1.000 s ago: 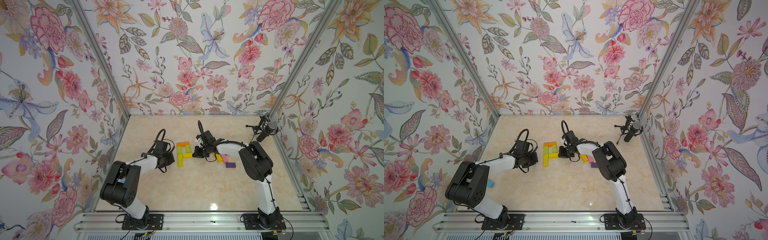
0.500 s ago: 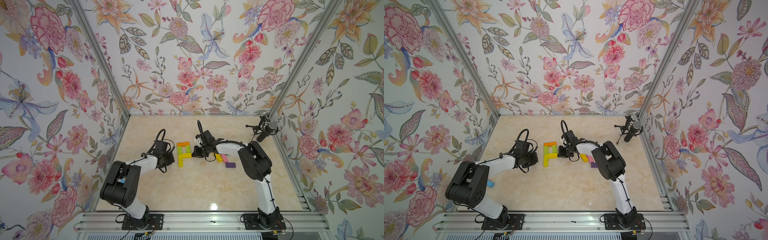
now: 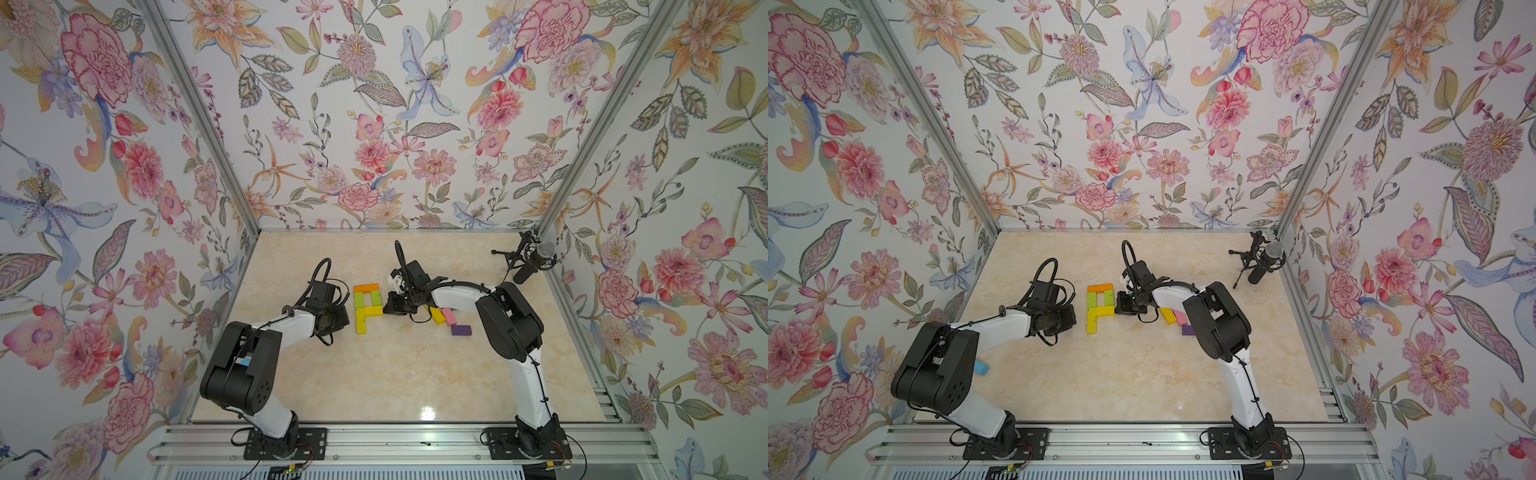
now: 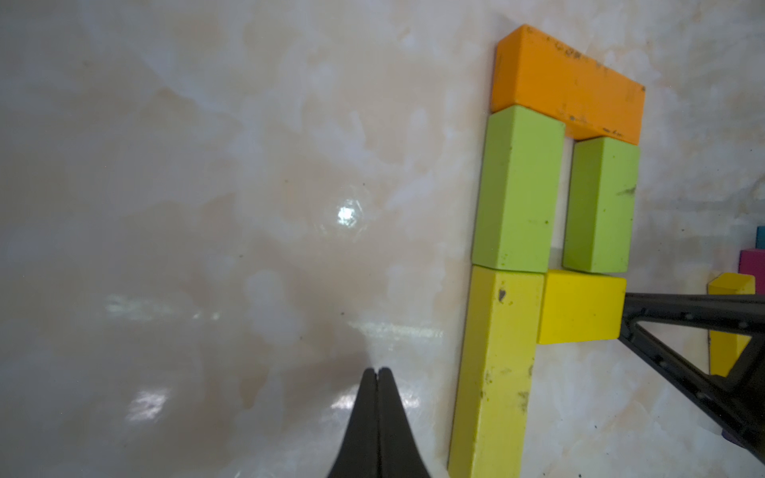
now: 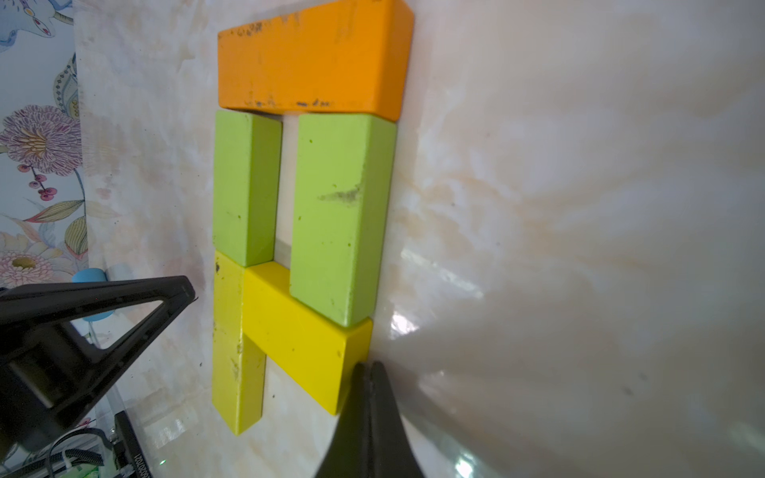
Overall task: Assemble the letter p with building blocks
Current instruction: Adjust the building block at the center of the board, then pick up the building block from the center of the board.
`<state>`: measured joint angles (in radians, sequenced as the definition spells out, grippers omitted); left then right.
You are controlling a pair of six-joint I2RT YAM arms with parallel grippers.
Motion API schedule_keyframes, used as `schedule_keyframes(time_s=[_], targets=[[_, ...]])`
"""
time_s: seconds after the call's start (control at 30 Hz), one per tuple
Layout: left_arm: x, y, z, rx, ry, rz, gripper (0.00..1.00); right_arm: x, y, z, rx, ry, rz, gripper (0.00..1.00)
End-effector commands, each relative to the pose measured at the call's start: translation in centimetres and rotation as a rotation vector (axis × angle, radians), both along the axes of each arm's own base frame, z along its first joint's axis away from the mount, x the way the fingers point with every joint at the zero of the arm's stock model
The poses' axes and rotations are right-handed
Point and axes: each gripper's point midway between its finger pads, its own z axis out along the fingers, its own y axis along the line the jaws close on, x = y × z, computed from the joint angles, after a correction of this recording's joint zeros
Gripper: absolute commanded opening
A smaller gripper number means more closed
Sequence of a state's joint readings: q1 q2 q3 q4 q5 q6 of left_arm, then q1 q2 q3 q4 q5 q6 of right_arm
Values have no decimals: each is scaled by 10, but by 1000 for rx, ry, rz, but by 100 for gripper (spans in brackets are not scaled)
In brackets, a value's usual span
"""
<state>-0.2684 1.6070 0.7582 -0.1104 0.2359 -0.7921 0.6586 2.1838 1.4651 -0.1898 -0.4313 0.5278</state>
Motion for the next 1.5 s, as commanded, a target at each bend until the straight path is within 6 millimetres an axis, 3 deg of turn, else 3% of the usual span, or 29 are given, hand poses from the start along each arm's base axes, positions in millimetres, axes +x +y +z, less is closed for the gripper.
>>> schedule_keyframes(time_s=[0.0, 0.1, 0.27, 0.3, 0.37, 0.43, 0.47, 0.5, 0.57, 0.6, 0.63, 0.7, 0.83, 0.93, 1.27, 1.47], targets=[[7, 4, 5, 6, -10, 11, 0, -7, -17, -1, -57, 11, -32, 1], [11, 12, 18, 40, -39, 42, 0, -5, -18, 20, -39, -30, -30, 0], [24, 18, 83, 42, -221, 71, 0, 2, -23, 74, -11, -162, -42, 0], [27, 15, 96, 24, -262, 58, 0, 13, -37, 84, -8, -183, -77, 1], [30, 4, 117, -34, -329, 17, 0, 17, -49, 102, -11, -224, -95, 7], [30, -14, 134, -108, -382, -42, 0, 21, -67, 115, -41, -263, -121, 24], [29, -23, 140, -135, -400, -70, 8, 22, -75, 117, -60, -270, -132, 34], [29, -34, 146, -159, -417, -107, 24, 23, -87, 118, -89, -278, -142, 49], [27, -56, 154, -183, -436, -173, 41, 21, -105, 118, -140, -283, -149, 78], [27, -68, 157, -191, -438, -207, 59, 20, -116, 117, -171, -284, -158, 96], [26, -82, 159, -196, -436, -245, 83, 19, -128, 116, -205, -284, -173, 100], [26, -109, 159, -198, -416, -318, 99, 17, -150, 115, -251, -282, -214, 100], [24, -162, 166, -235, -410, -433, 100, 15, -193, 111, -293, -252, -305, 100], [26, -188, 157, -275, -376, -465, 99, 14, -214, 104, -332, -220, -336, 100], [31, -212, 141, -267, -345, -504, 95, 20, -241, 74, -535, -159, -323, 100], [34, -205, 141, -197, -352, -481, 99, 18, -213, 78, -536, -211, -164, 99]])
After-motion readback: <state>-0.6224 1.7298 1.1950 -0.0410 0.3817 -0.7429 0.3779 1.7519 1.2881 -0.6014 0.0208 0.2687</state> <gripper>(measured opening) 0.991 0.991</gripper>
